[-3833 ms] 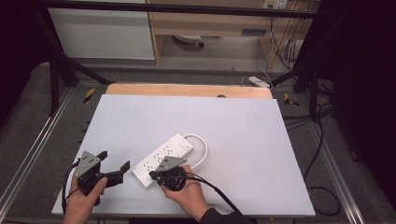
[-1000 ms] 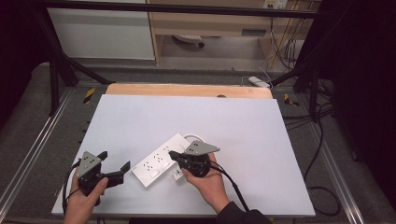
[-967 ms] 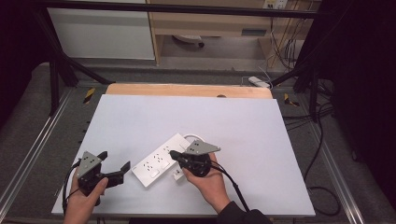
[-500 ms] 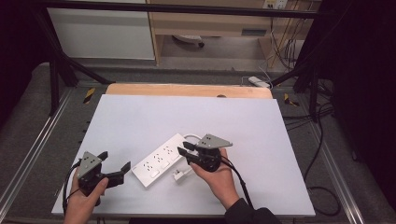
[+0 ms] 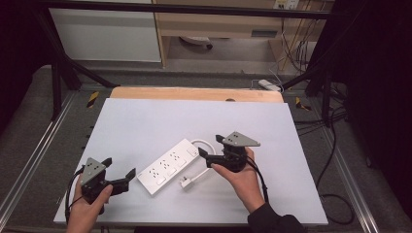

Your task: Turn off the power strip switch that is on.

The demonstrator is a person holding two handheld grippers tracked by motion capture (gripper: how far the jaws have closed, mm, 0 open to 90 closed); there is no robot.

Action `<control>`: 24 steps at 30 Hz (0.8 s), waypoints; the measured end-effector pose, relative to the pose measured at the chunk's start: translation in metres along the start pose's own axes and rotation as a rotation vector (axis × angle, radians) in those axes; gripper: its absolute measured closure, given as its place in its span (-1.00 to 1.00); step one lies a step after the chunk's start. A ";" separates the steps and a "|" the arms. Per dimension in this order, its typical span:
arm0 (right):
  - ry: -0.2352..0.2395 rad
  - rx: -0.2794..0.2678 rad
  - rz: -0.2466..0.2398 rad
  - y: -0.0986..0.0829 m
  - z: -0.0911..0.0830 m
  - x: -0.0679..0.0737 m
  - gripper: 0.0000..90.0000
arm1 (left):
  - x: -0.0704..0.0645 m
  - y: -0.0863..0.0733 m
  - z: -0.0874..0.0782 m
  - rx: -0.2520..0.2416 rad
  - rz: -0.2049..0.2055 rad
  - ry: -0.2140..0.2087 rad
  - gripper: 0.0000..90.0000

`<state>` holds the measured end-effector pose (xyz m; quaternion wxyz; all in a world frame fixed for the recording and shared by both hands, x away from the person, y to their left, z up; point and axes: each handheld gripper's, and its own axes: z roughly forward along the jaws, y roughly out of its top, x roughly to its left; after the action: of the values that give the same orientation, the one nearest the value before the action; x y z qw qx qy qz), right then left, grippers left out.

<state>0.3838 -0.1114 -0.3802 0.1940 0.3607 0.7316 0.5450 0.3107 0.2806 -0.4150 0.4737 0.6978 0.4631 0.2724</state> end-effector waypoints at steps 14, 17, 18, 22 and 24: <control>-0.090 -0.050 0.009 0.005 -0.045 -0.039 -0.94 | 0.000 0.000 0.000 -0.002 0.000 -0.003 -0.88; -0.112 -0.077 0.020 0.004 -0.054 -0.046 -0.94 | 0.000 0.000 0.000 -0.003 0.002 -0.004 -0.88; -0.120 -0.083 0.022 0.003 -0.057 -0.049 -0.94 | -0.001 0.000 0.000 -0.004 0.002 -0.004 -0.88; -0.143 -0.096 0.029 0.002 -0.070 -0.059 -0.93 | -0.001 0.000 0.000 -0.004 0.003 -0.005 -0.88; -0.155 -0.100 0.038 0.001 -0.077 -0.064 -0.92 | -0.001 0.000 0.000 -0.004 0.002 -0.004 -0.88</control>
<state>0.3744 -0.2086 -0.3607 0.2574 0.4055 0.6794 0.5548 0.3101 0.2800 -0.4149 0.4759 0.6978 0.4609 0.2723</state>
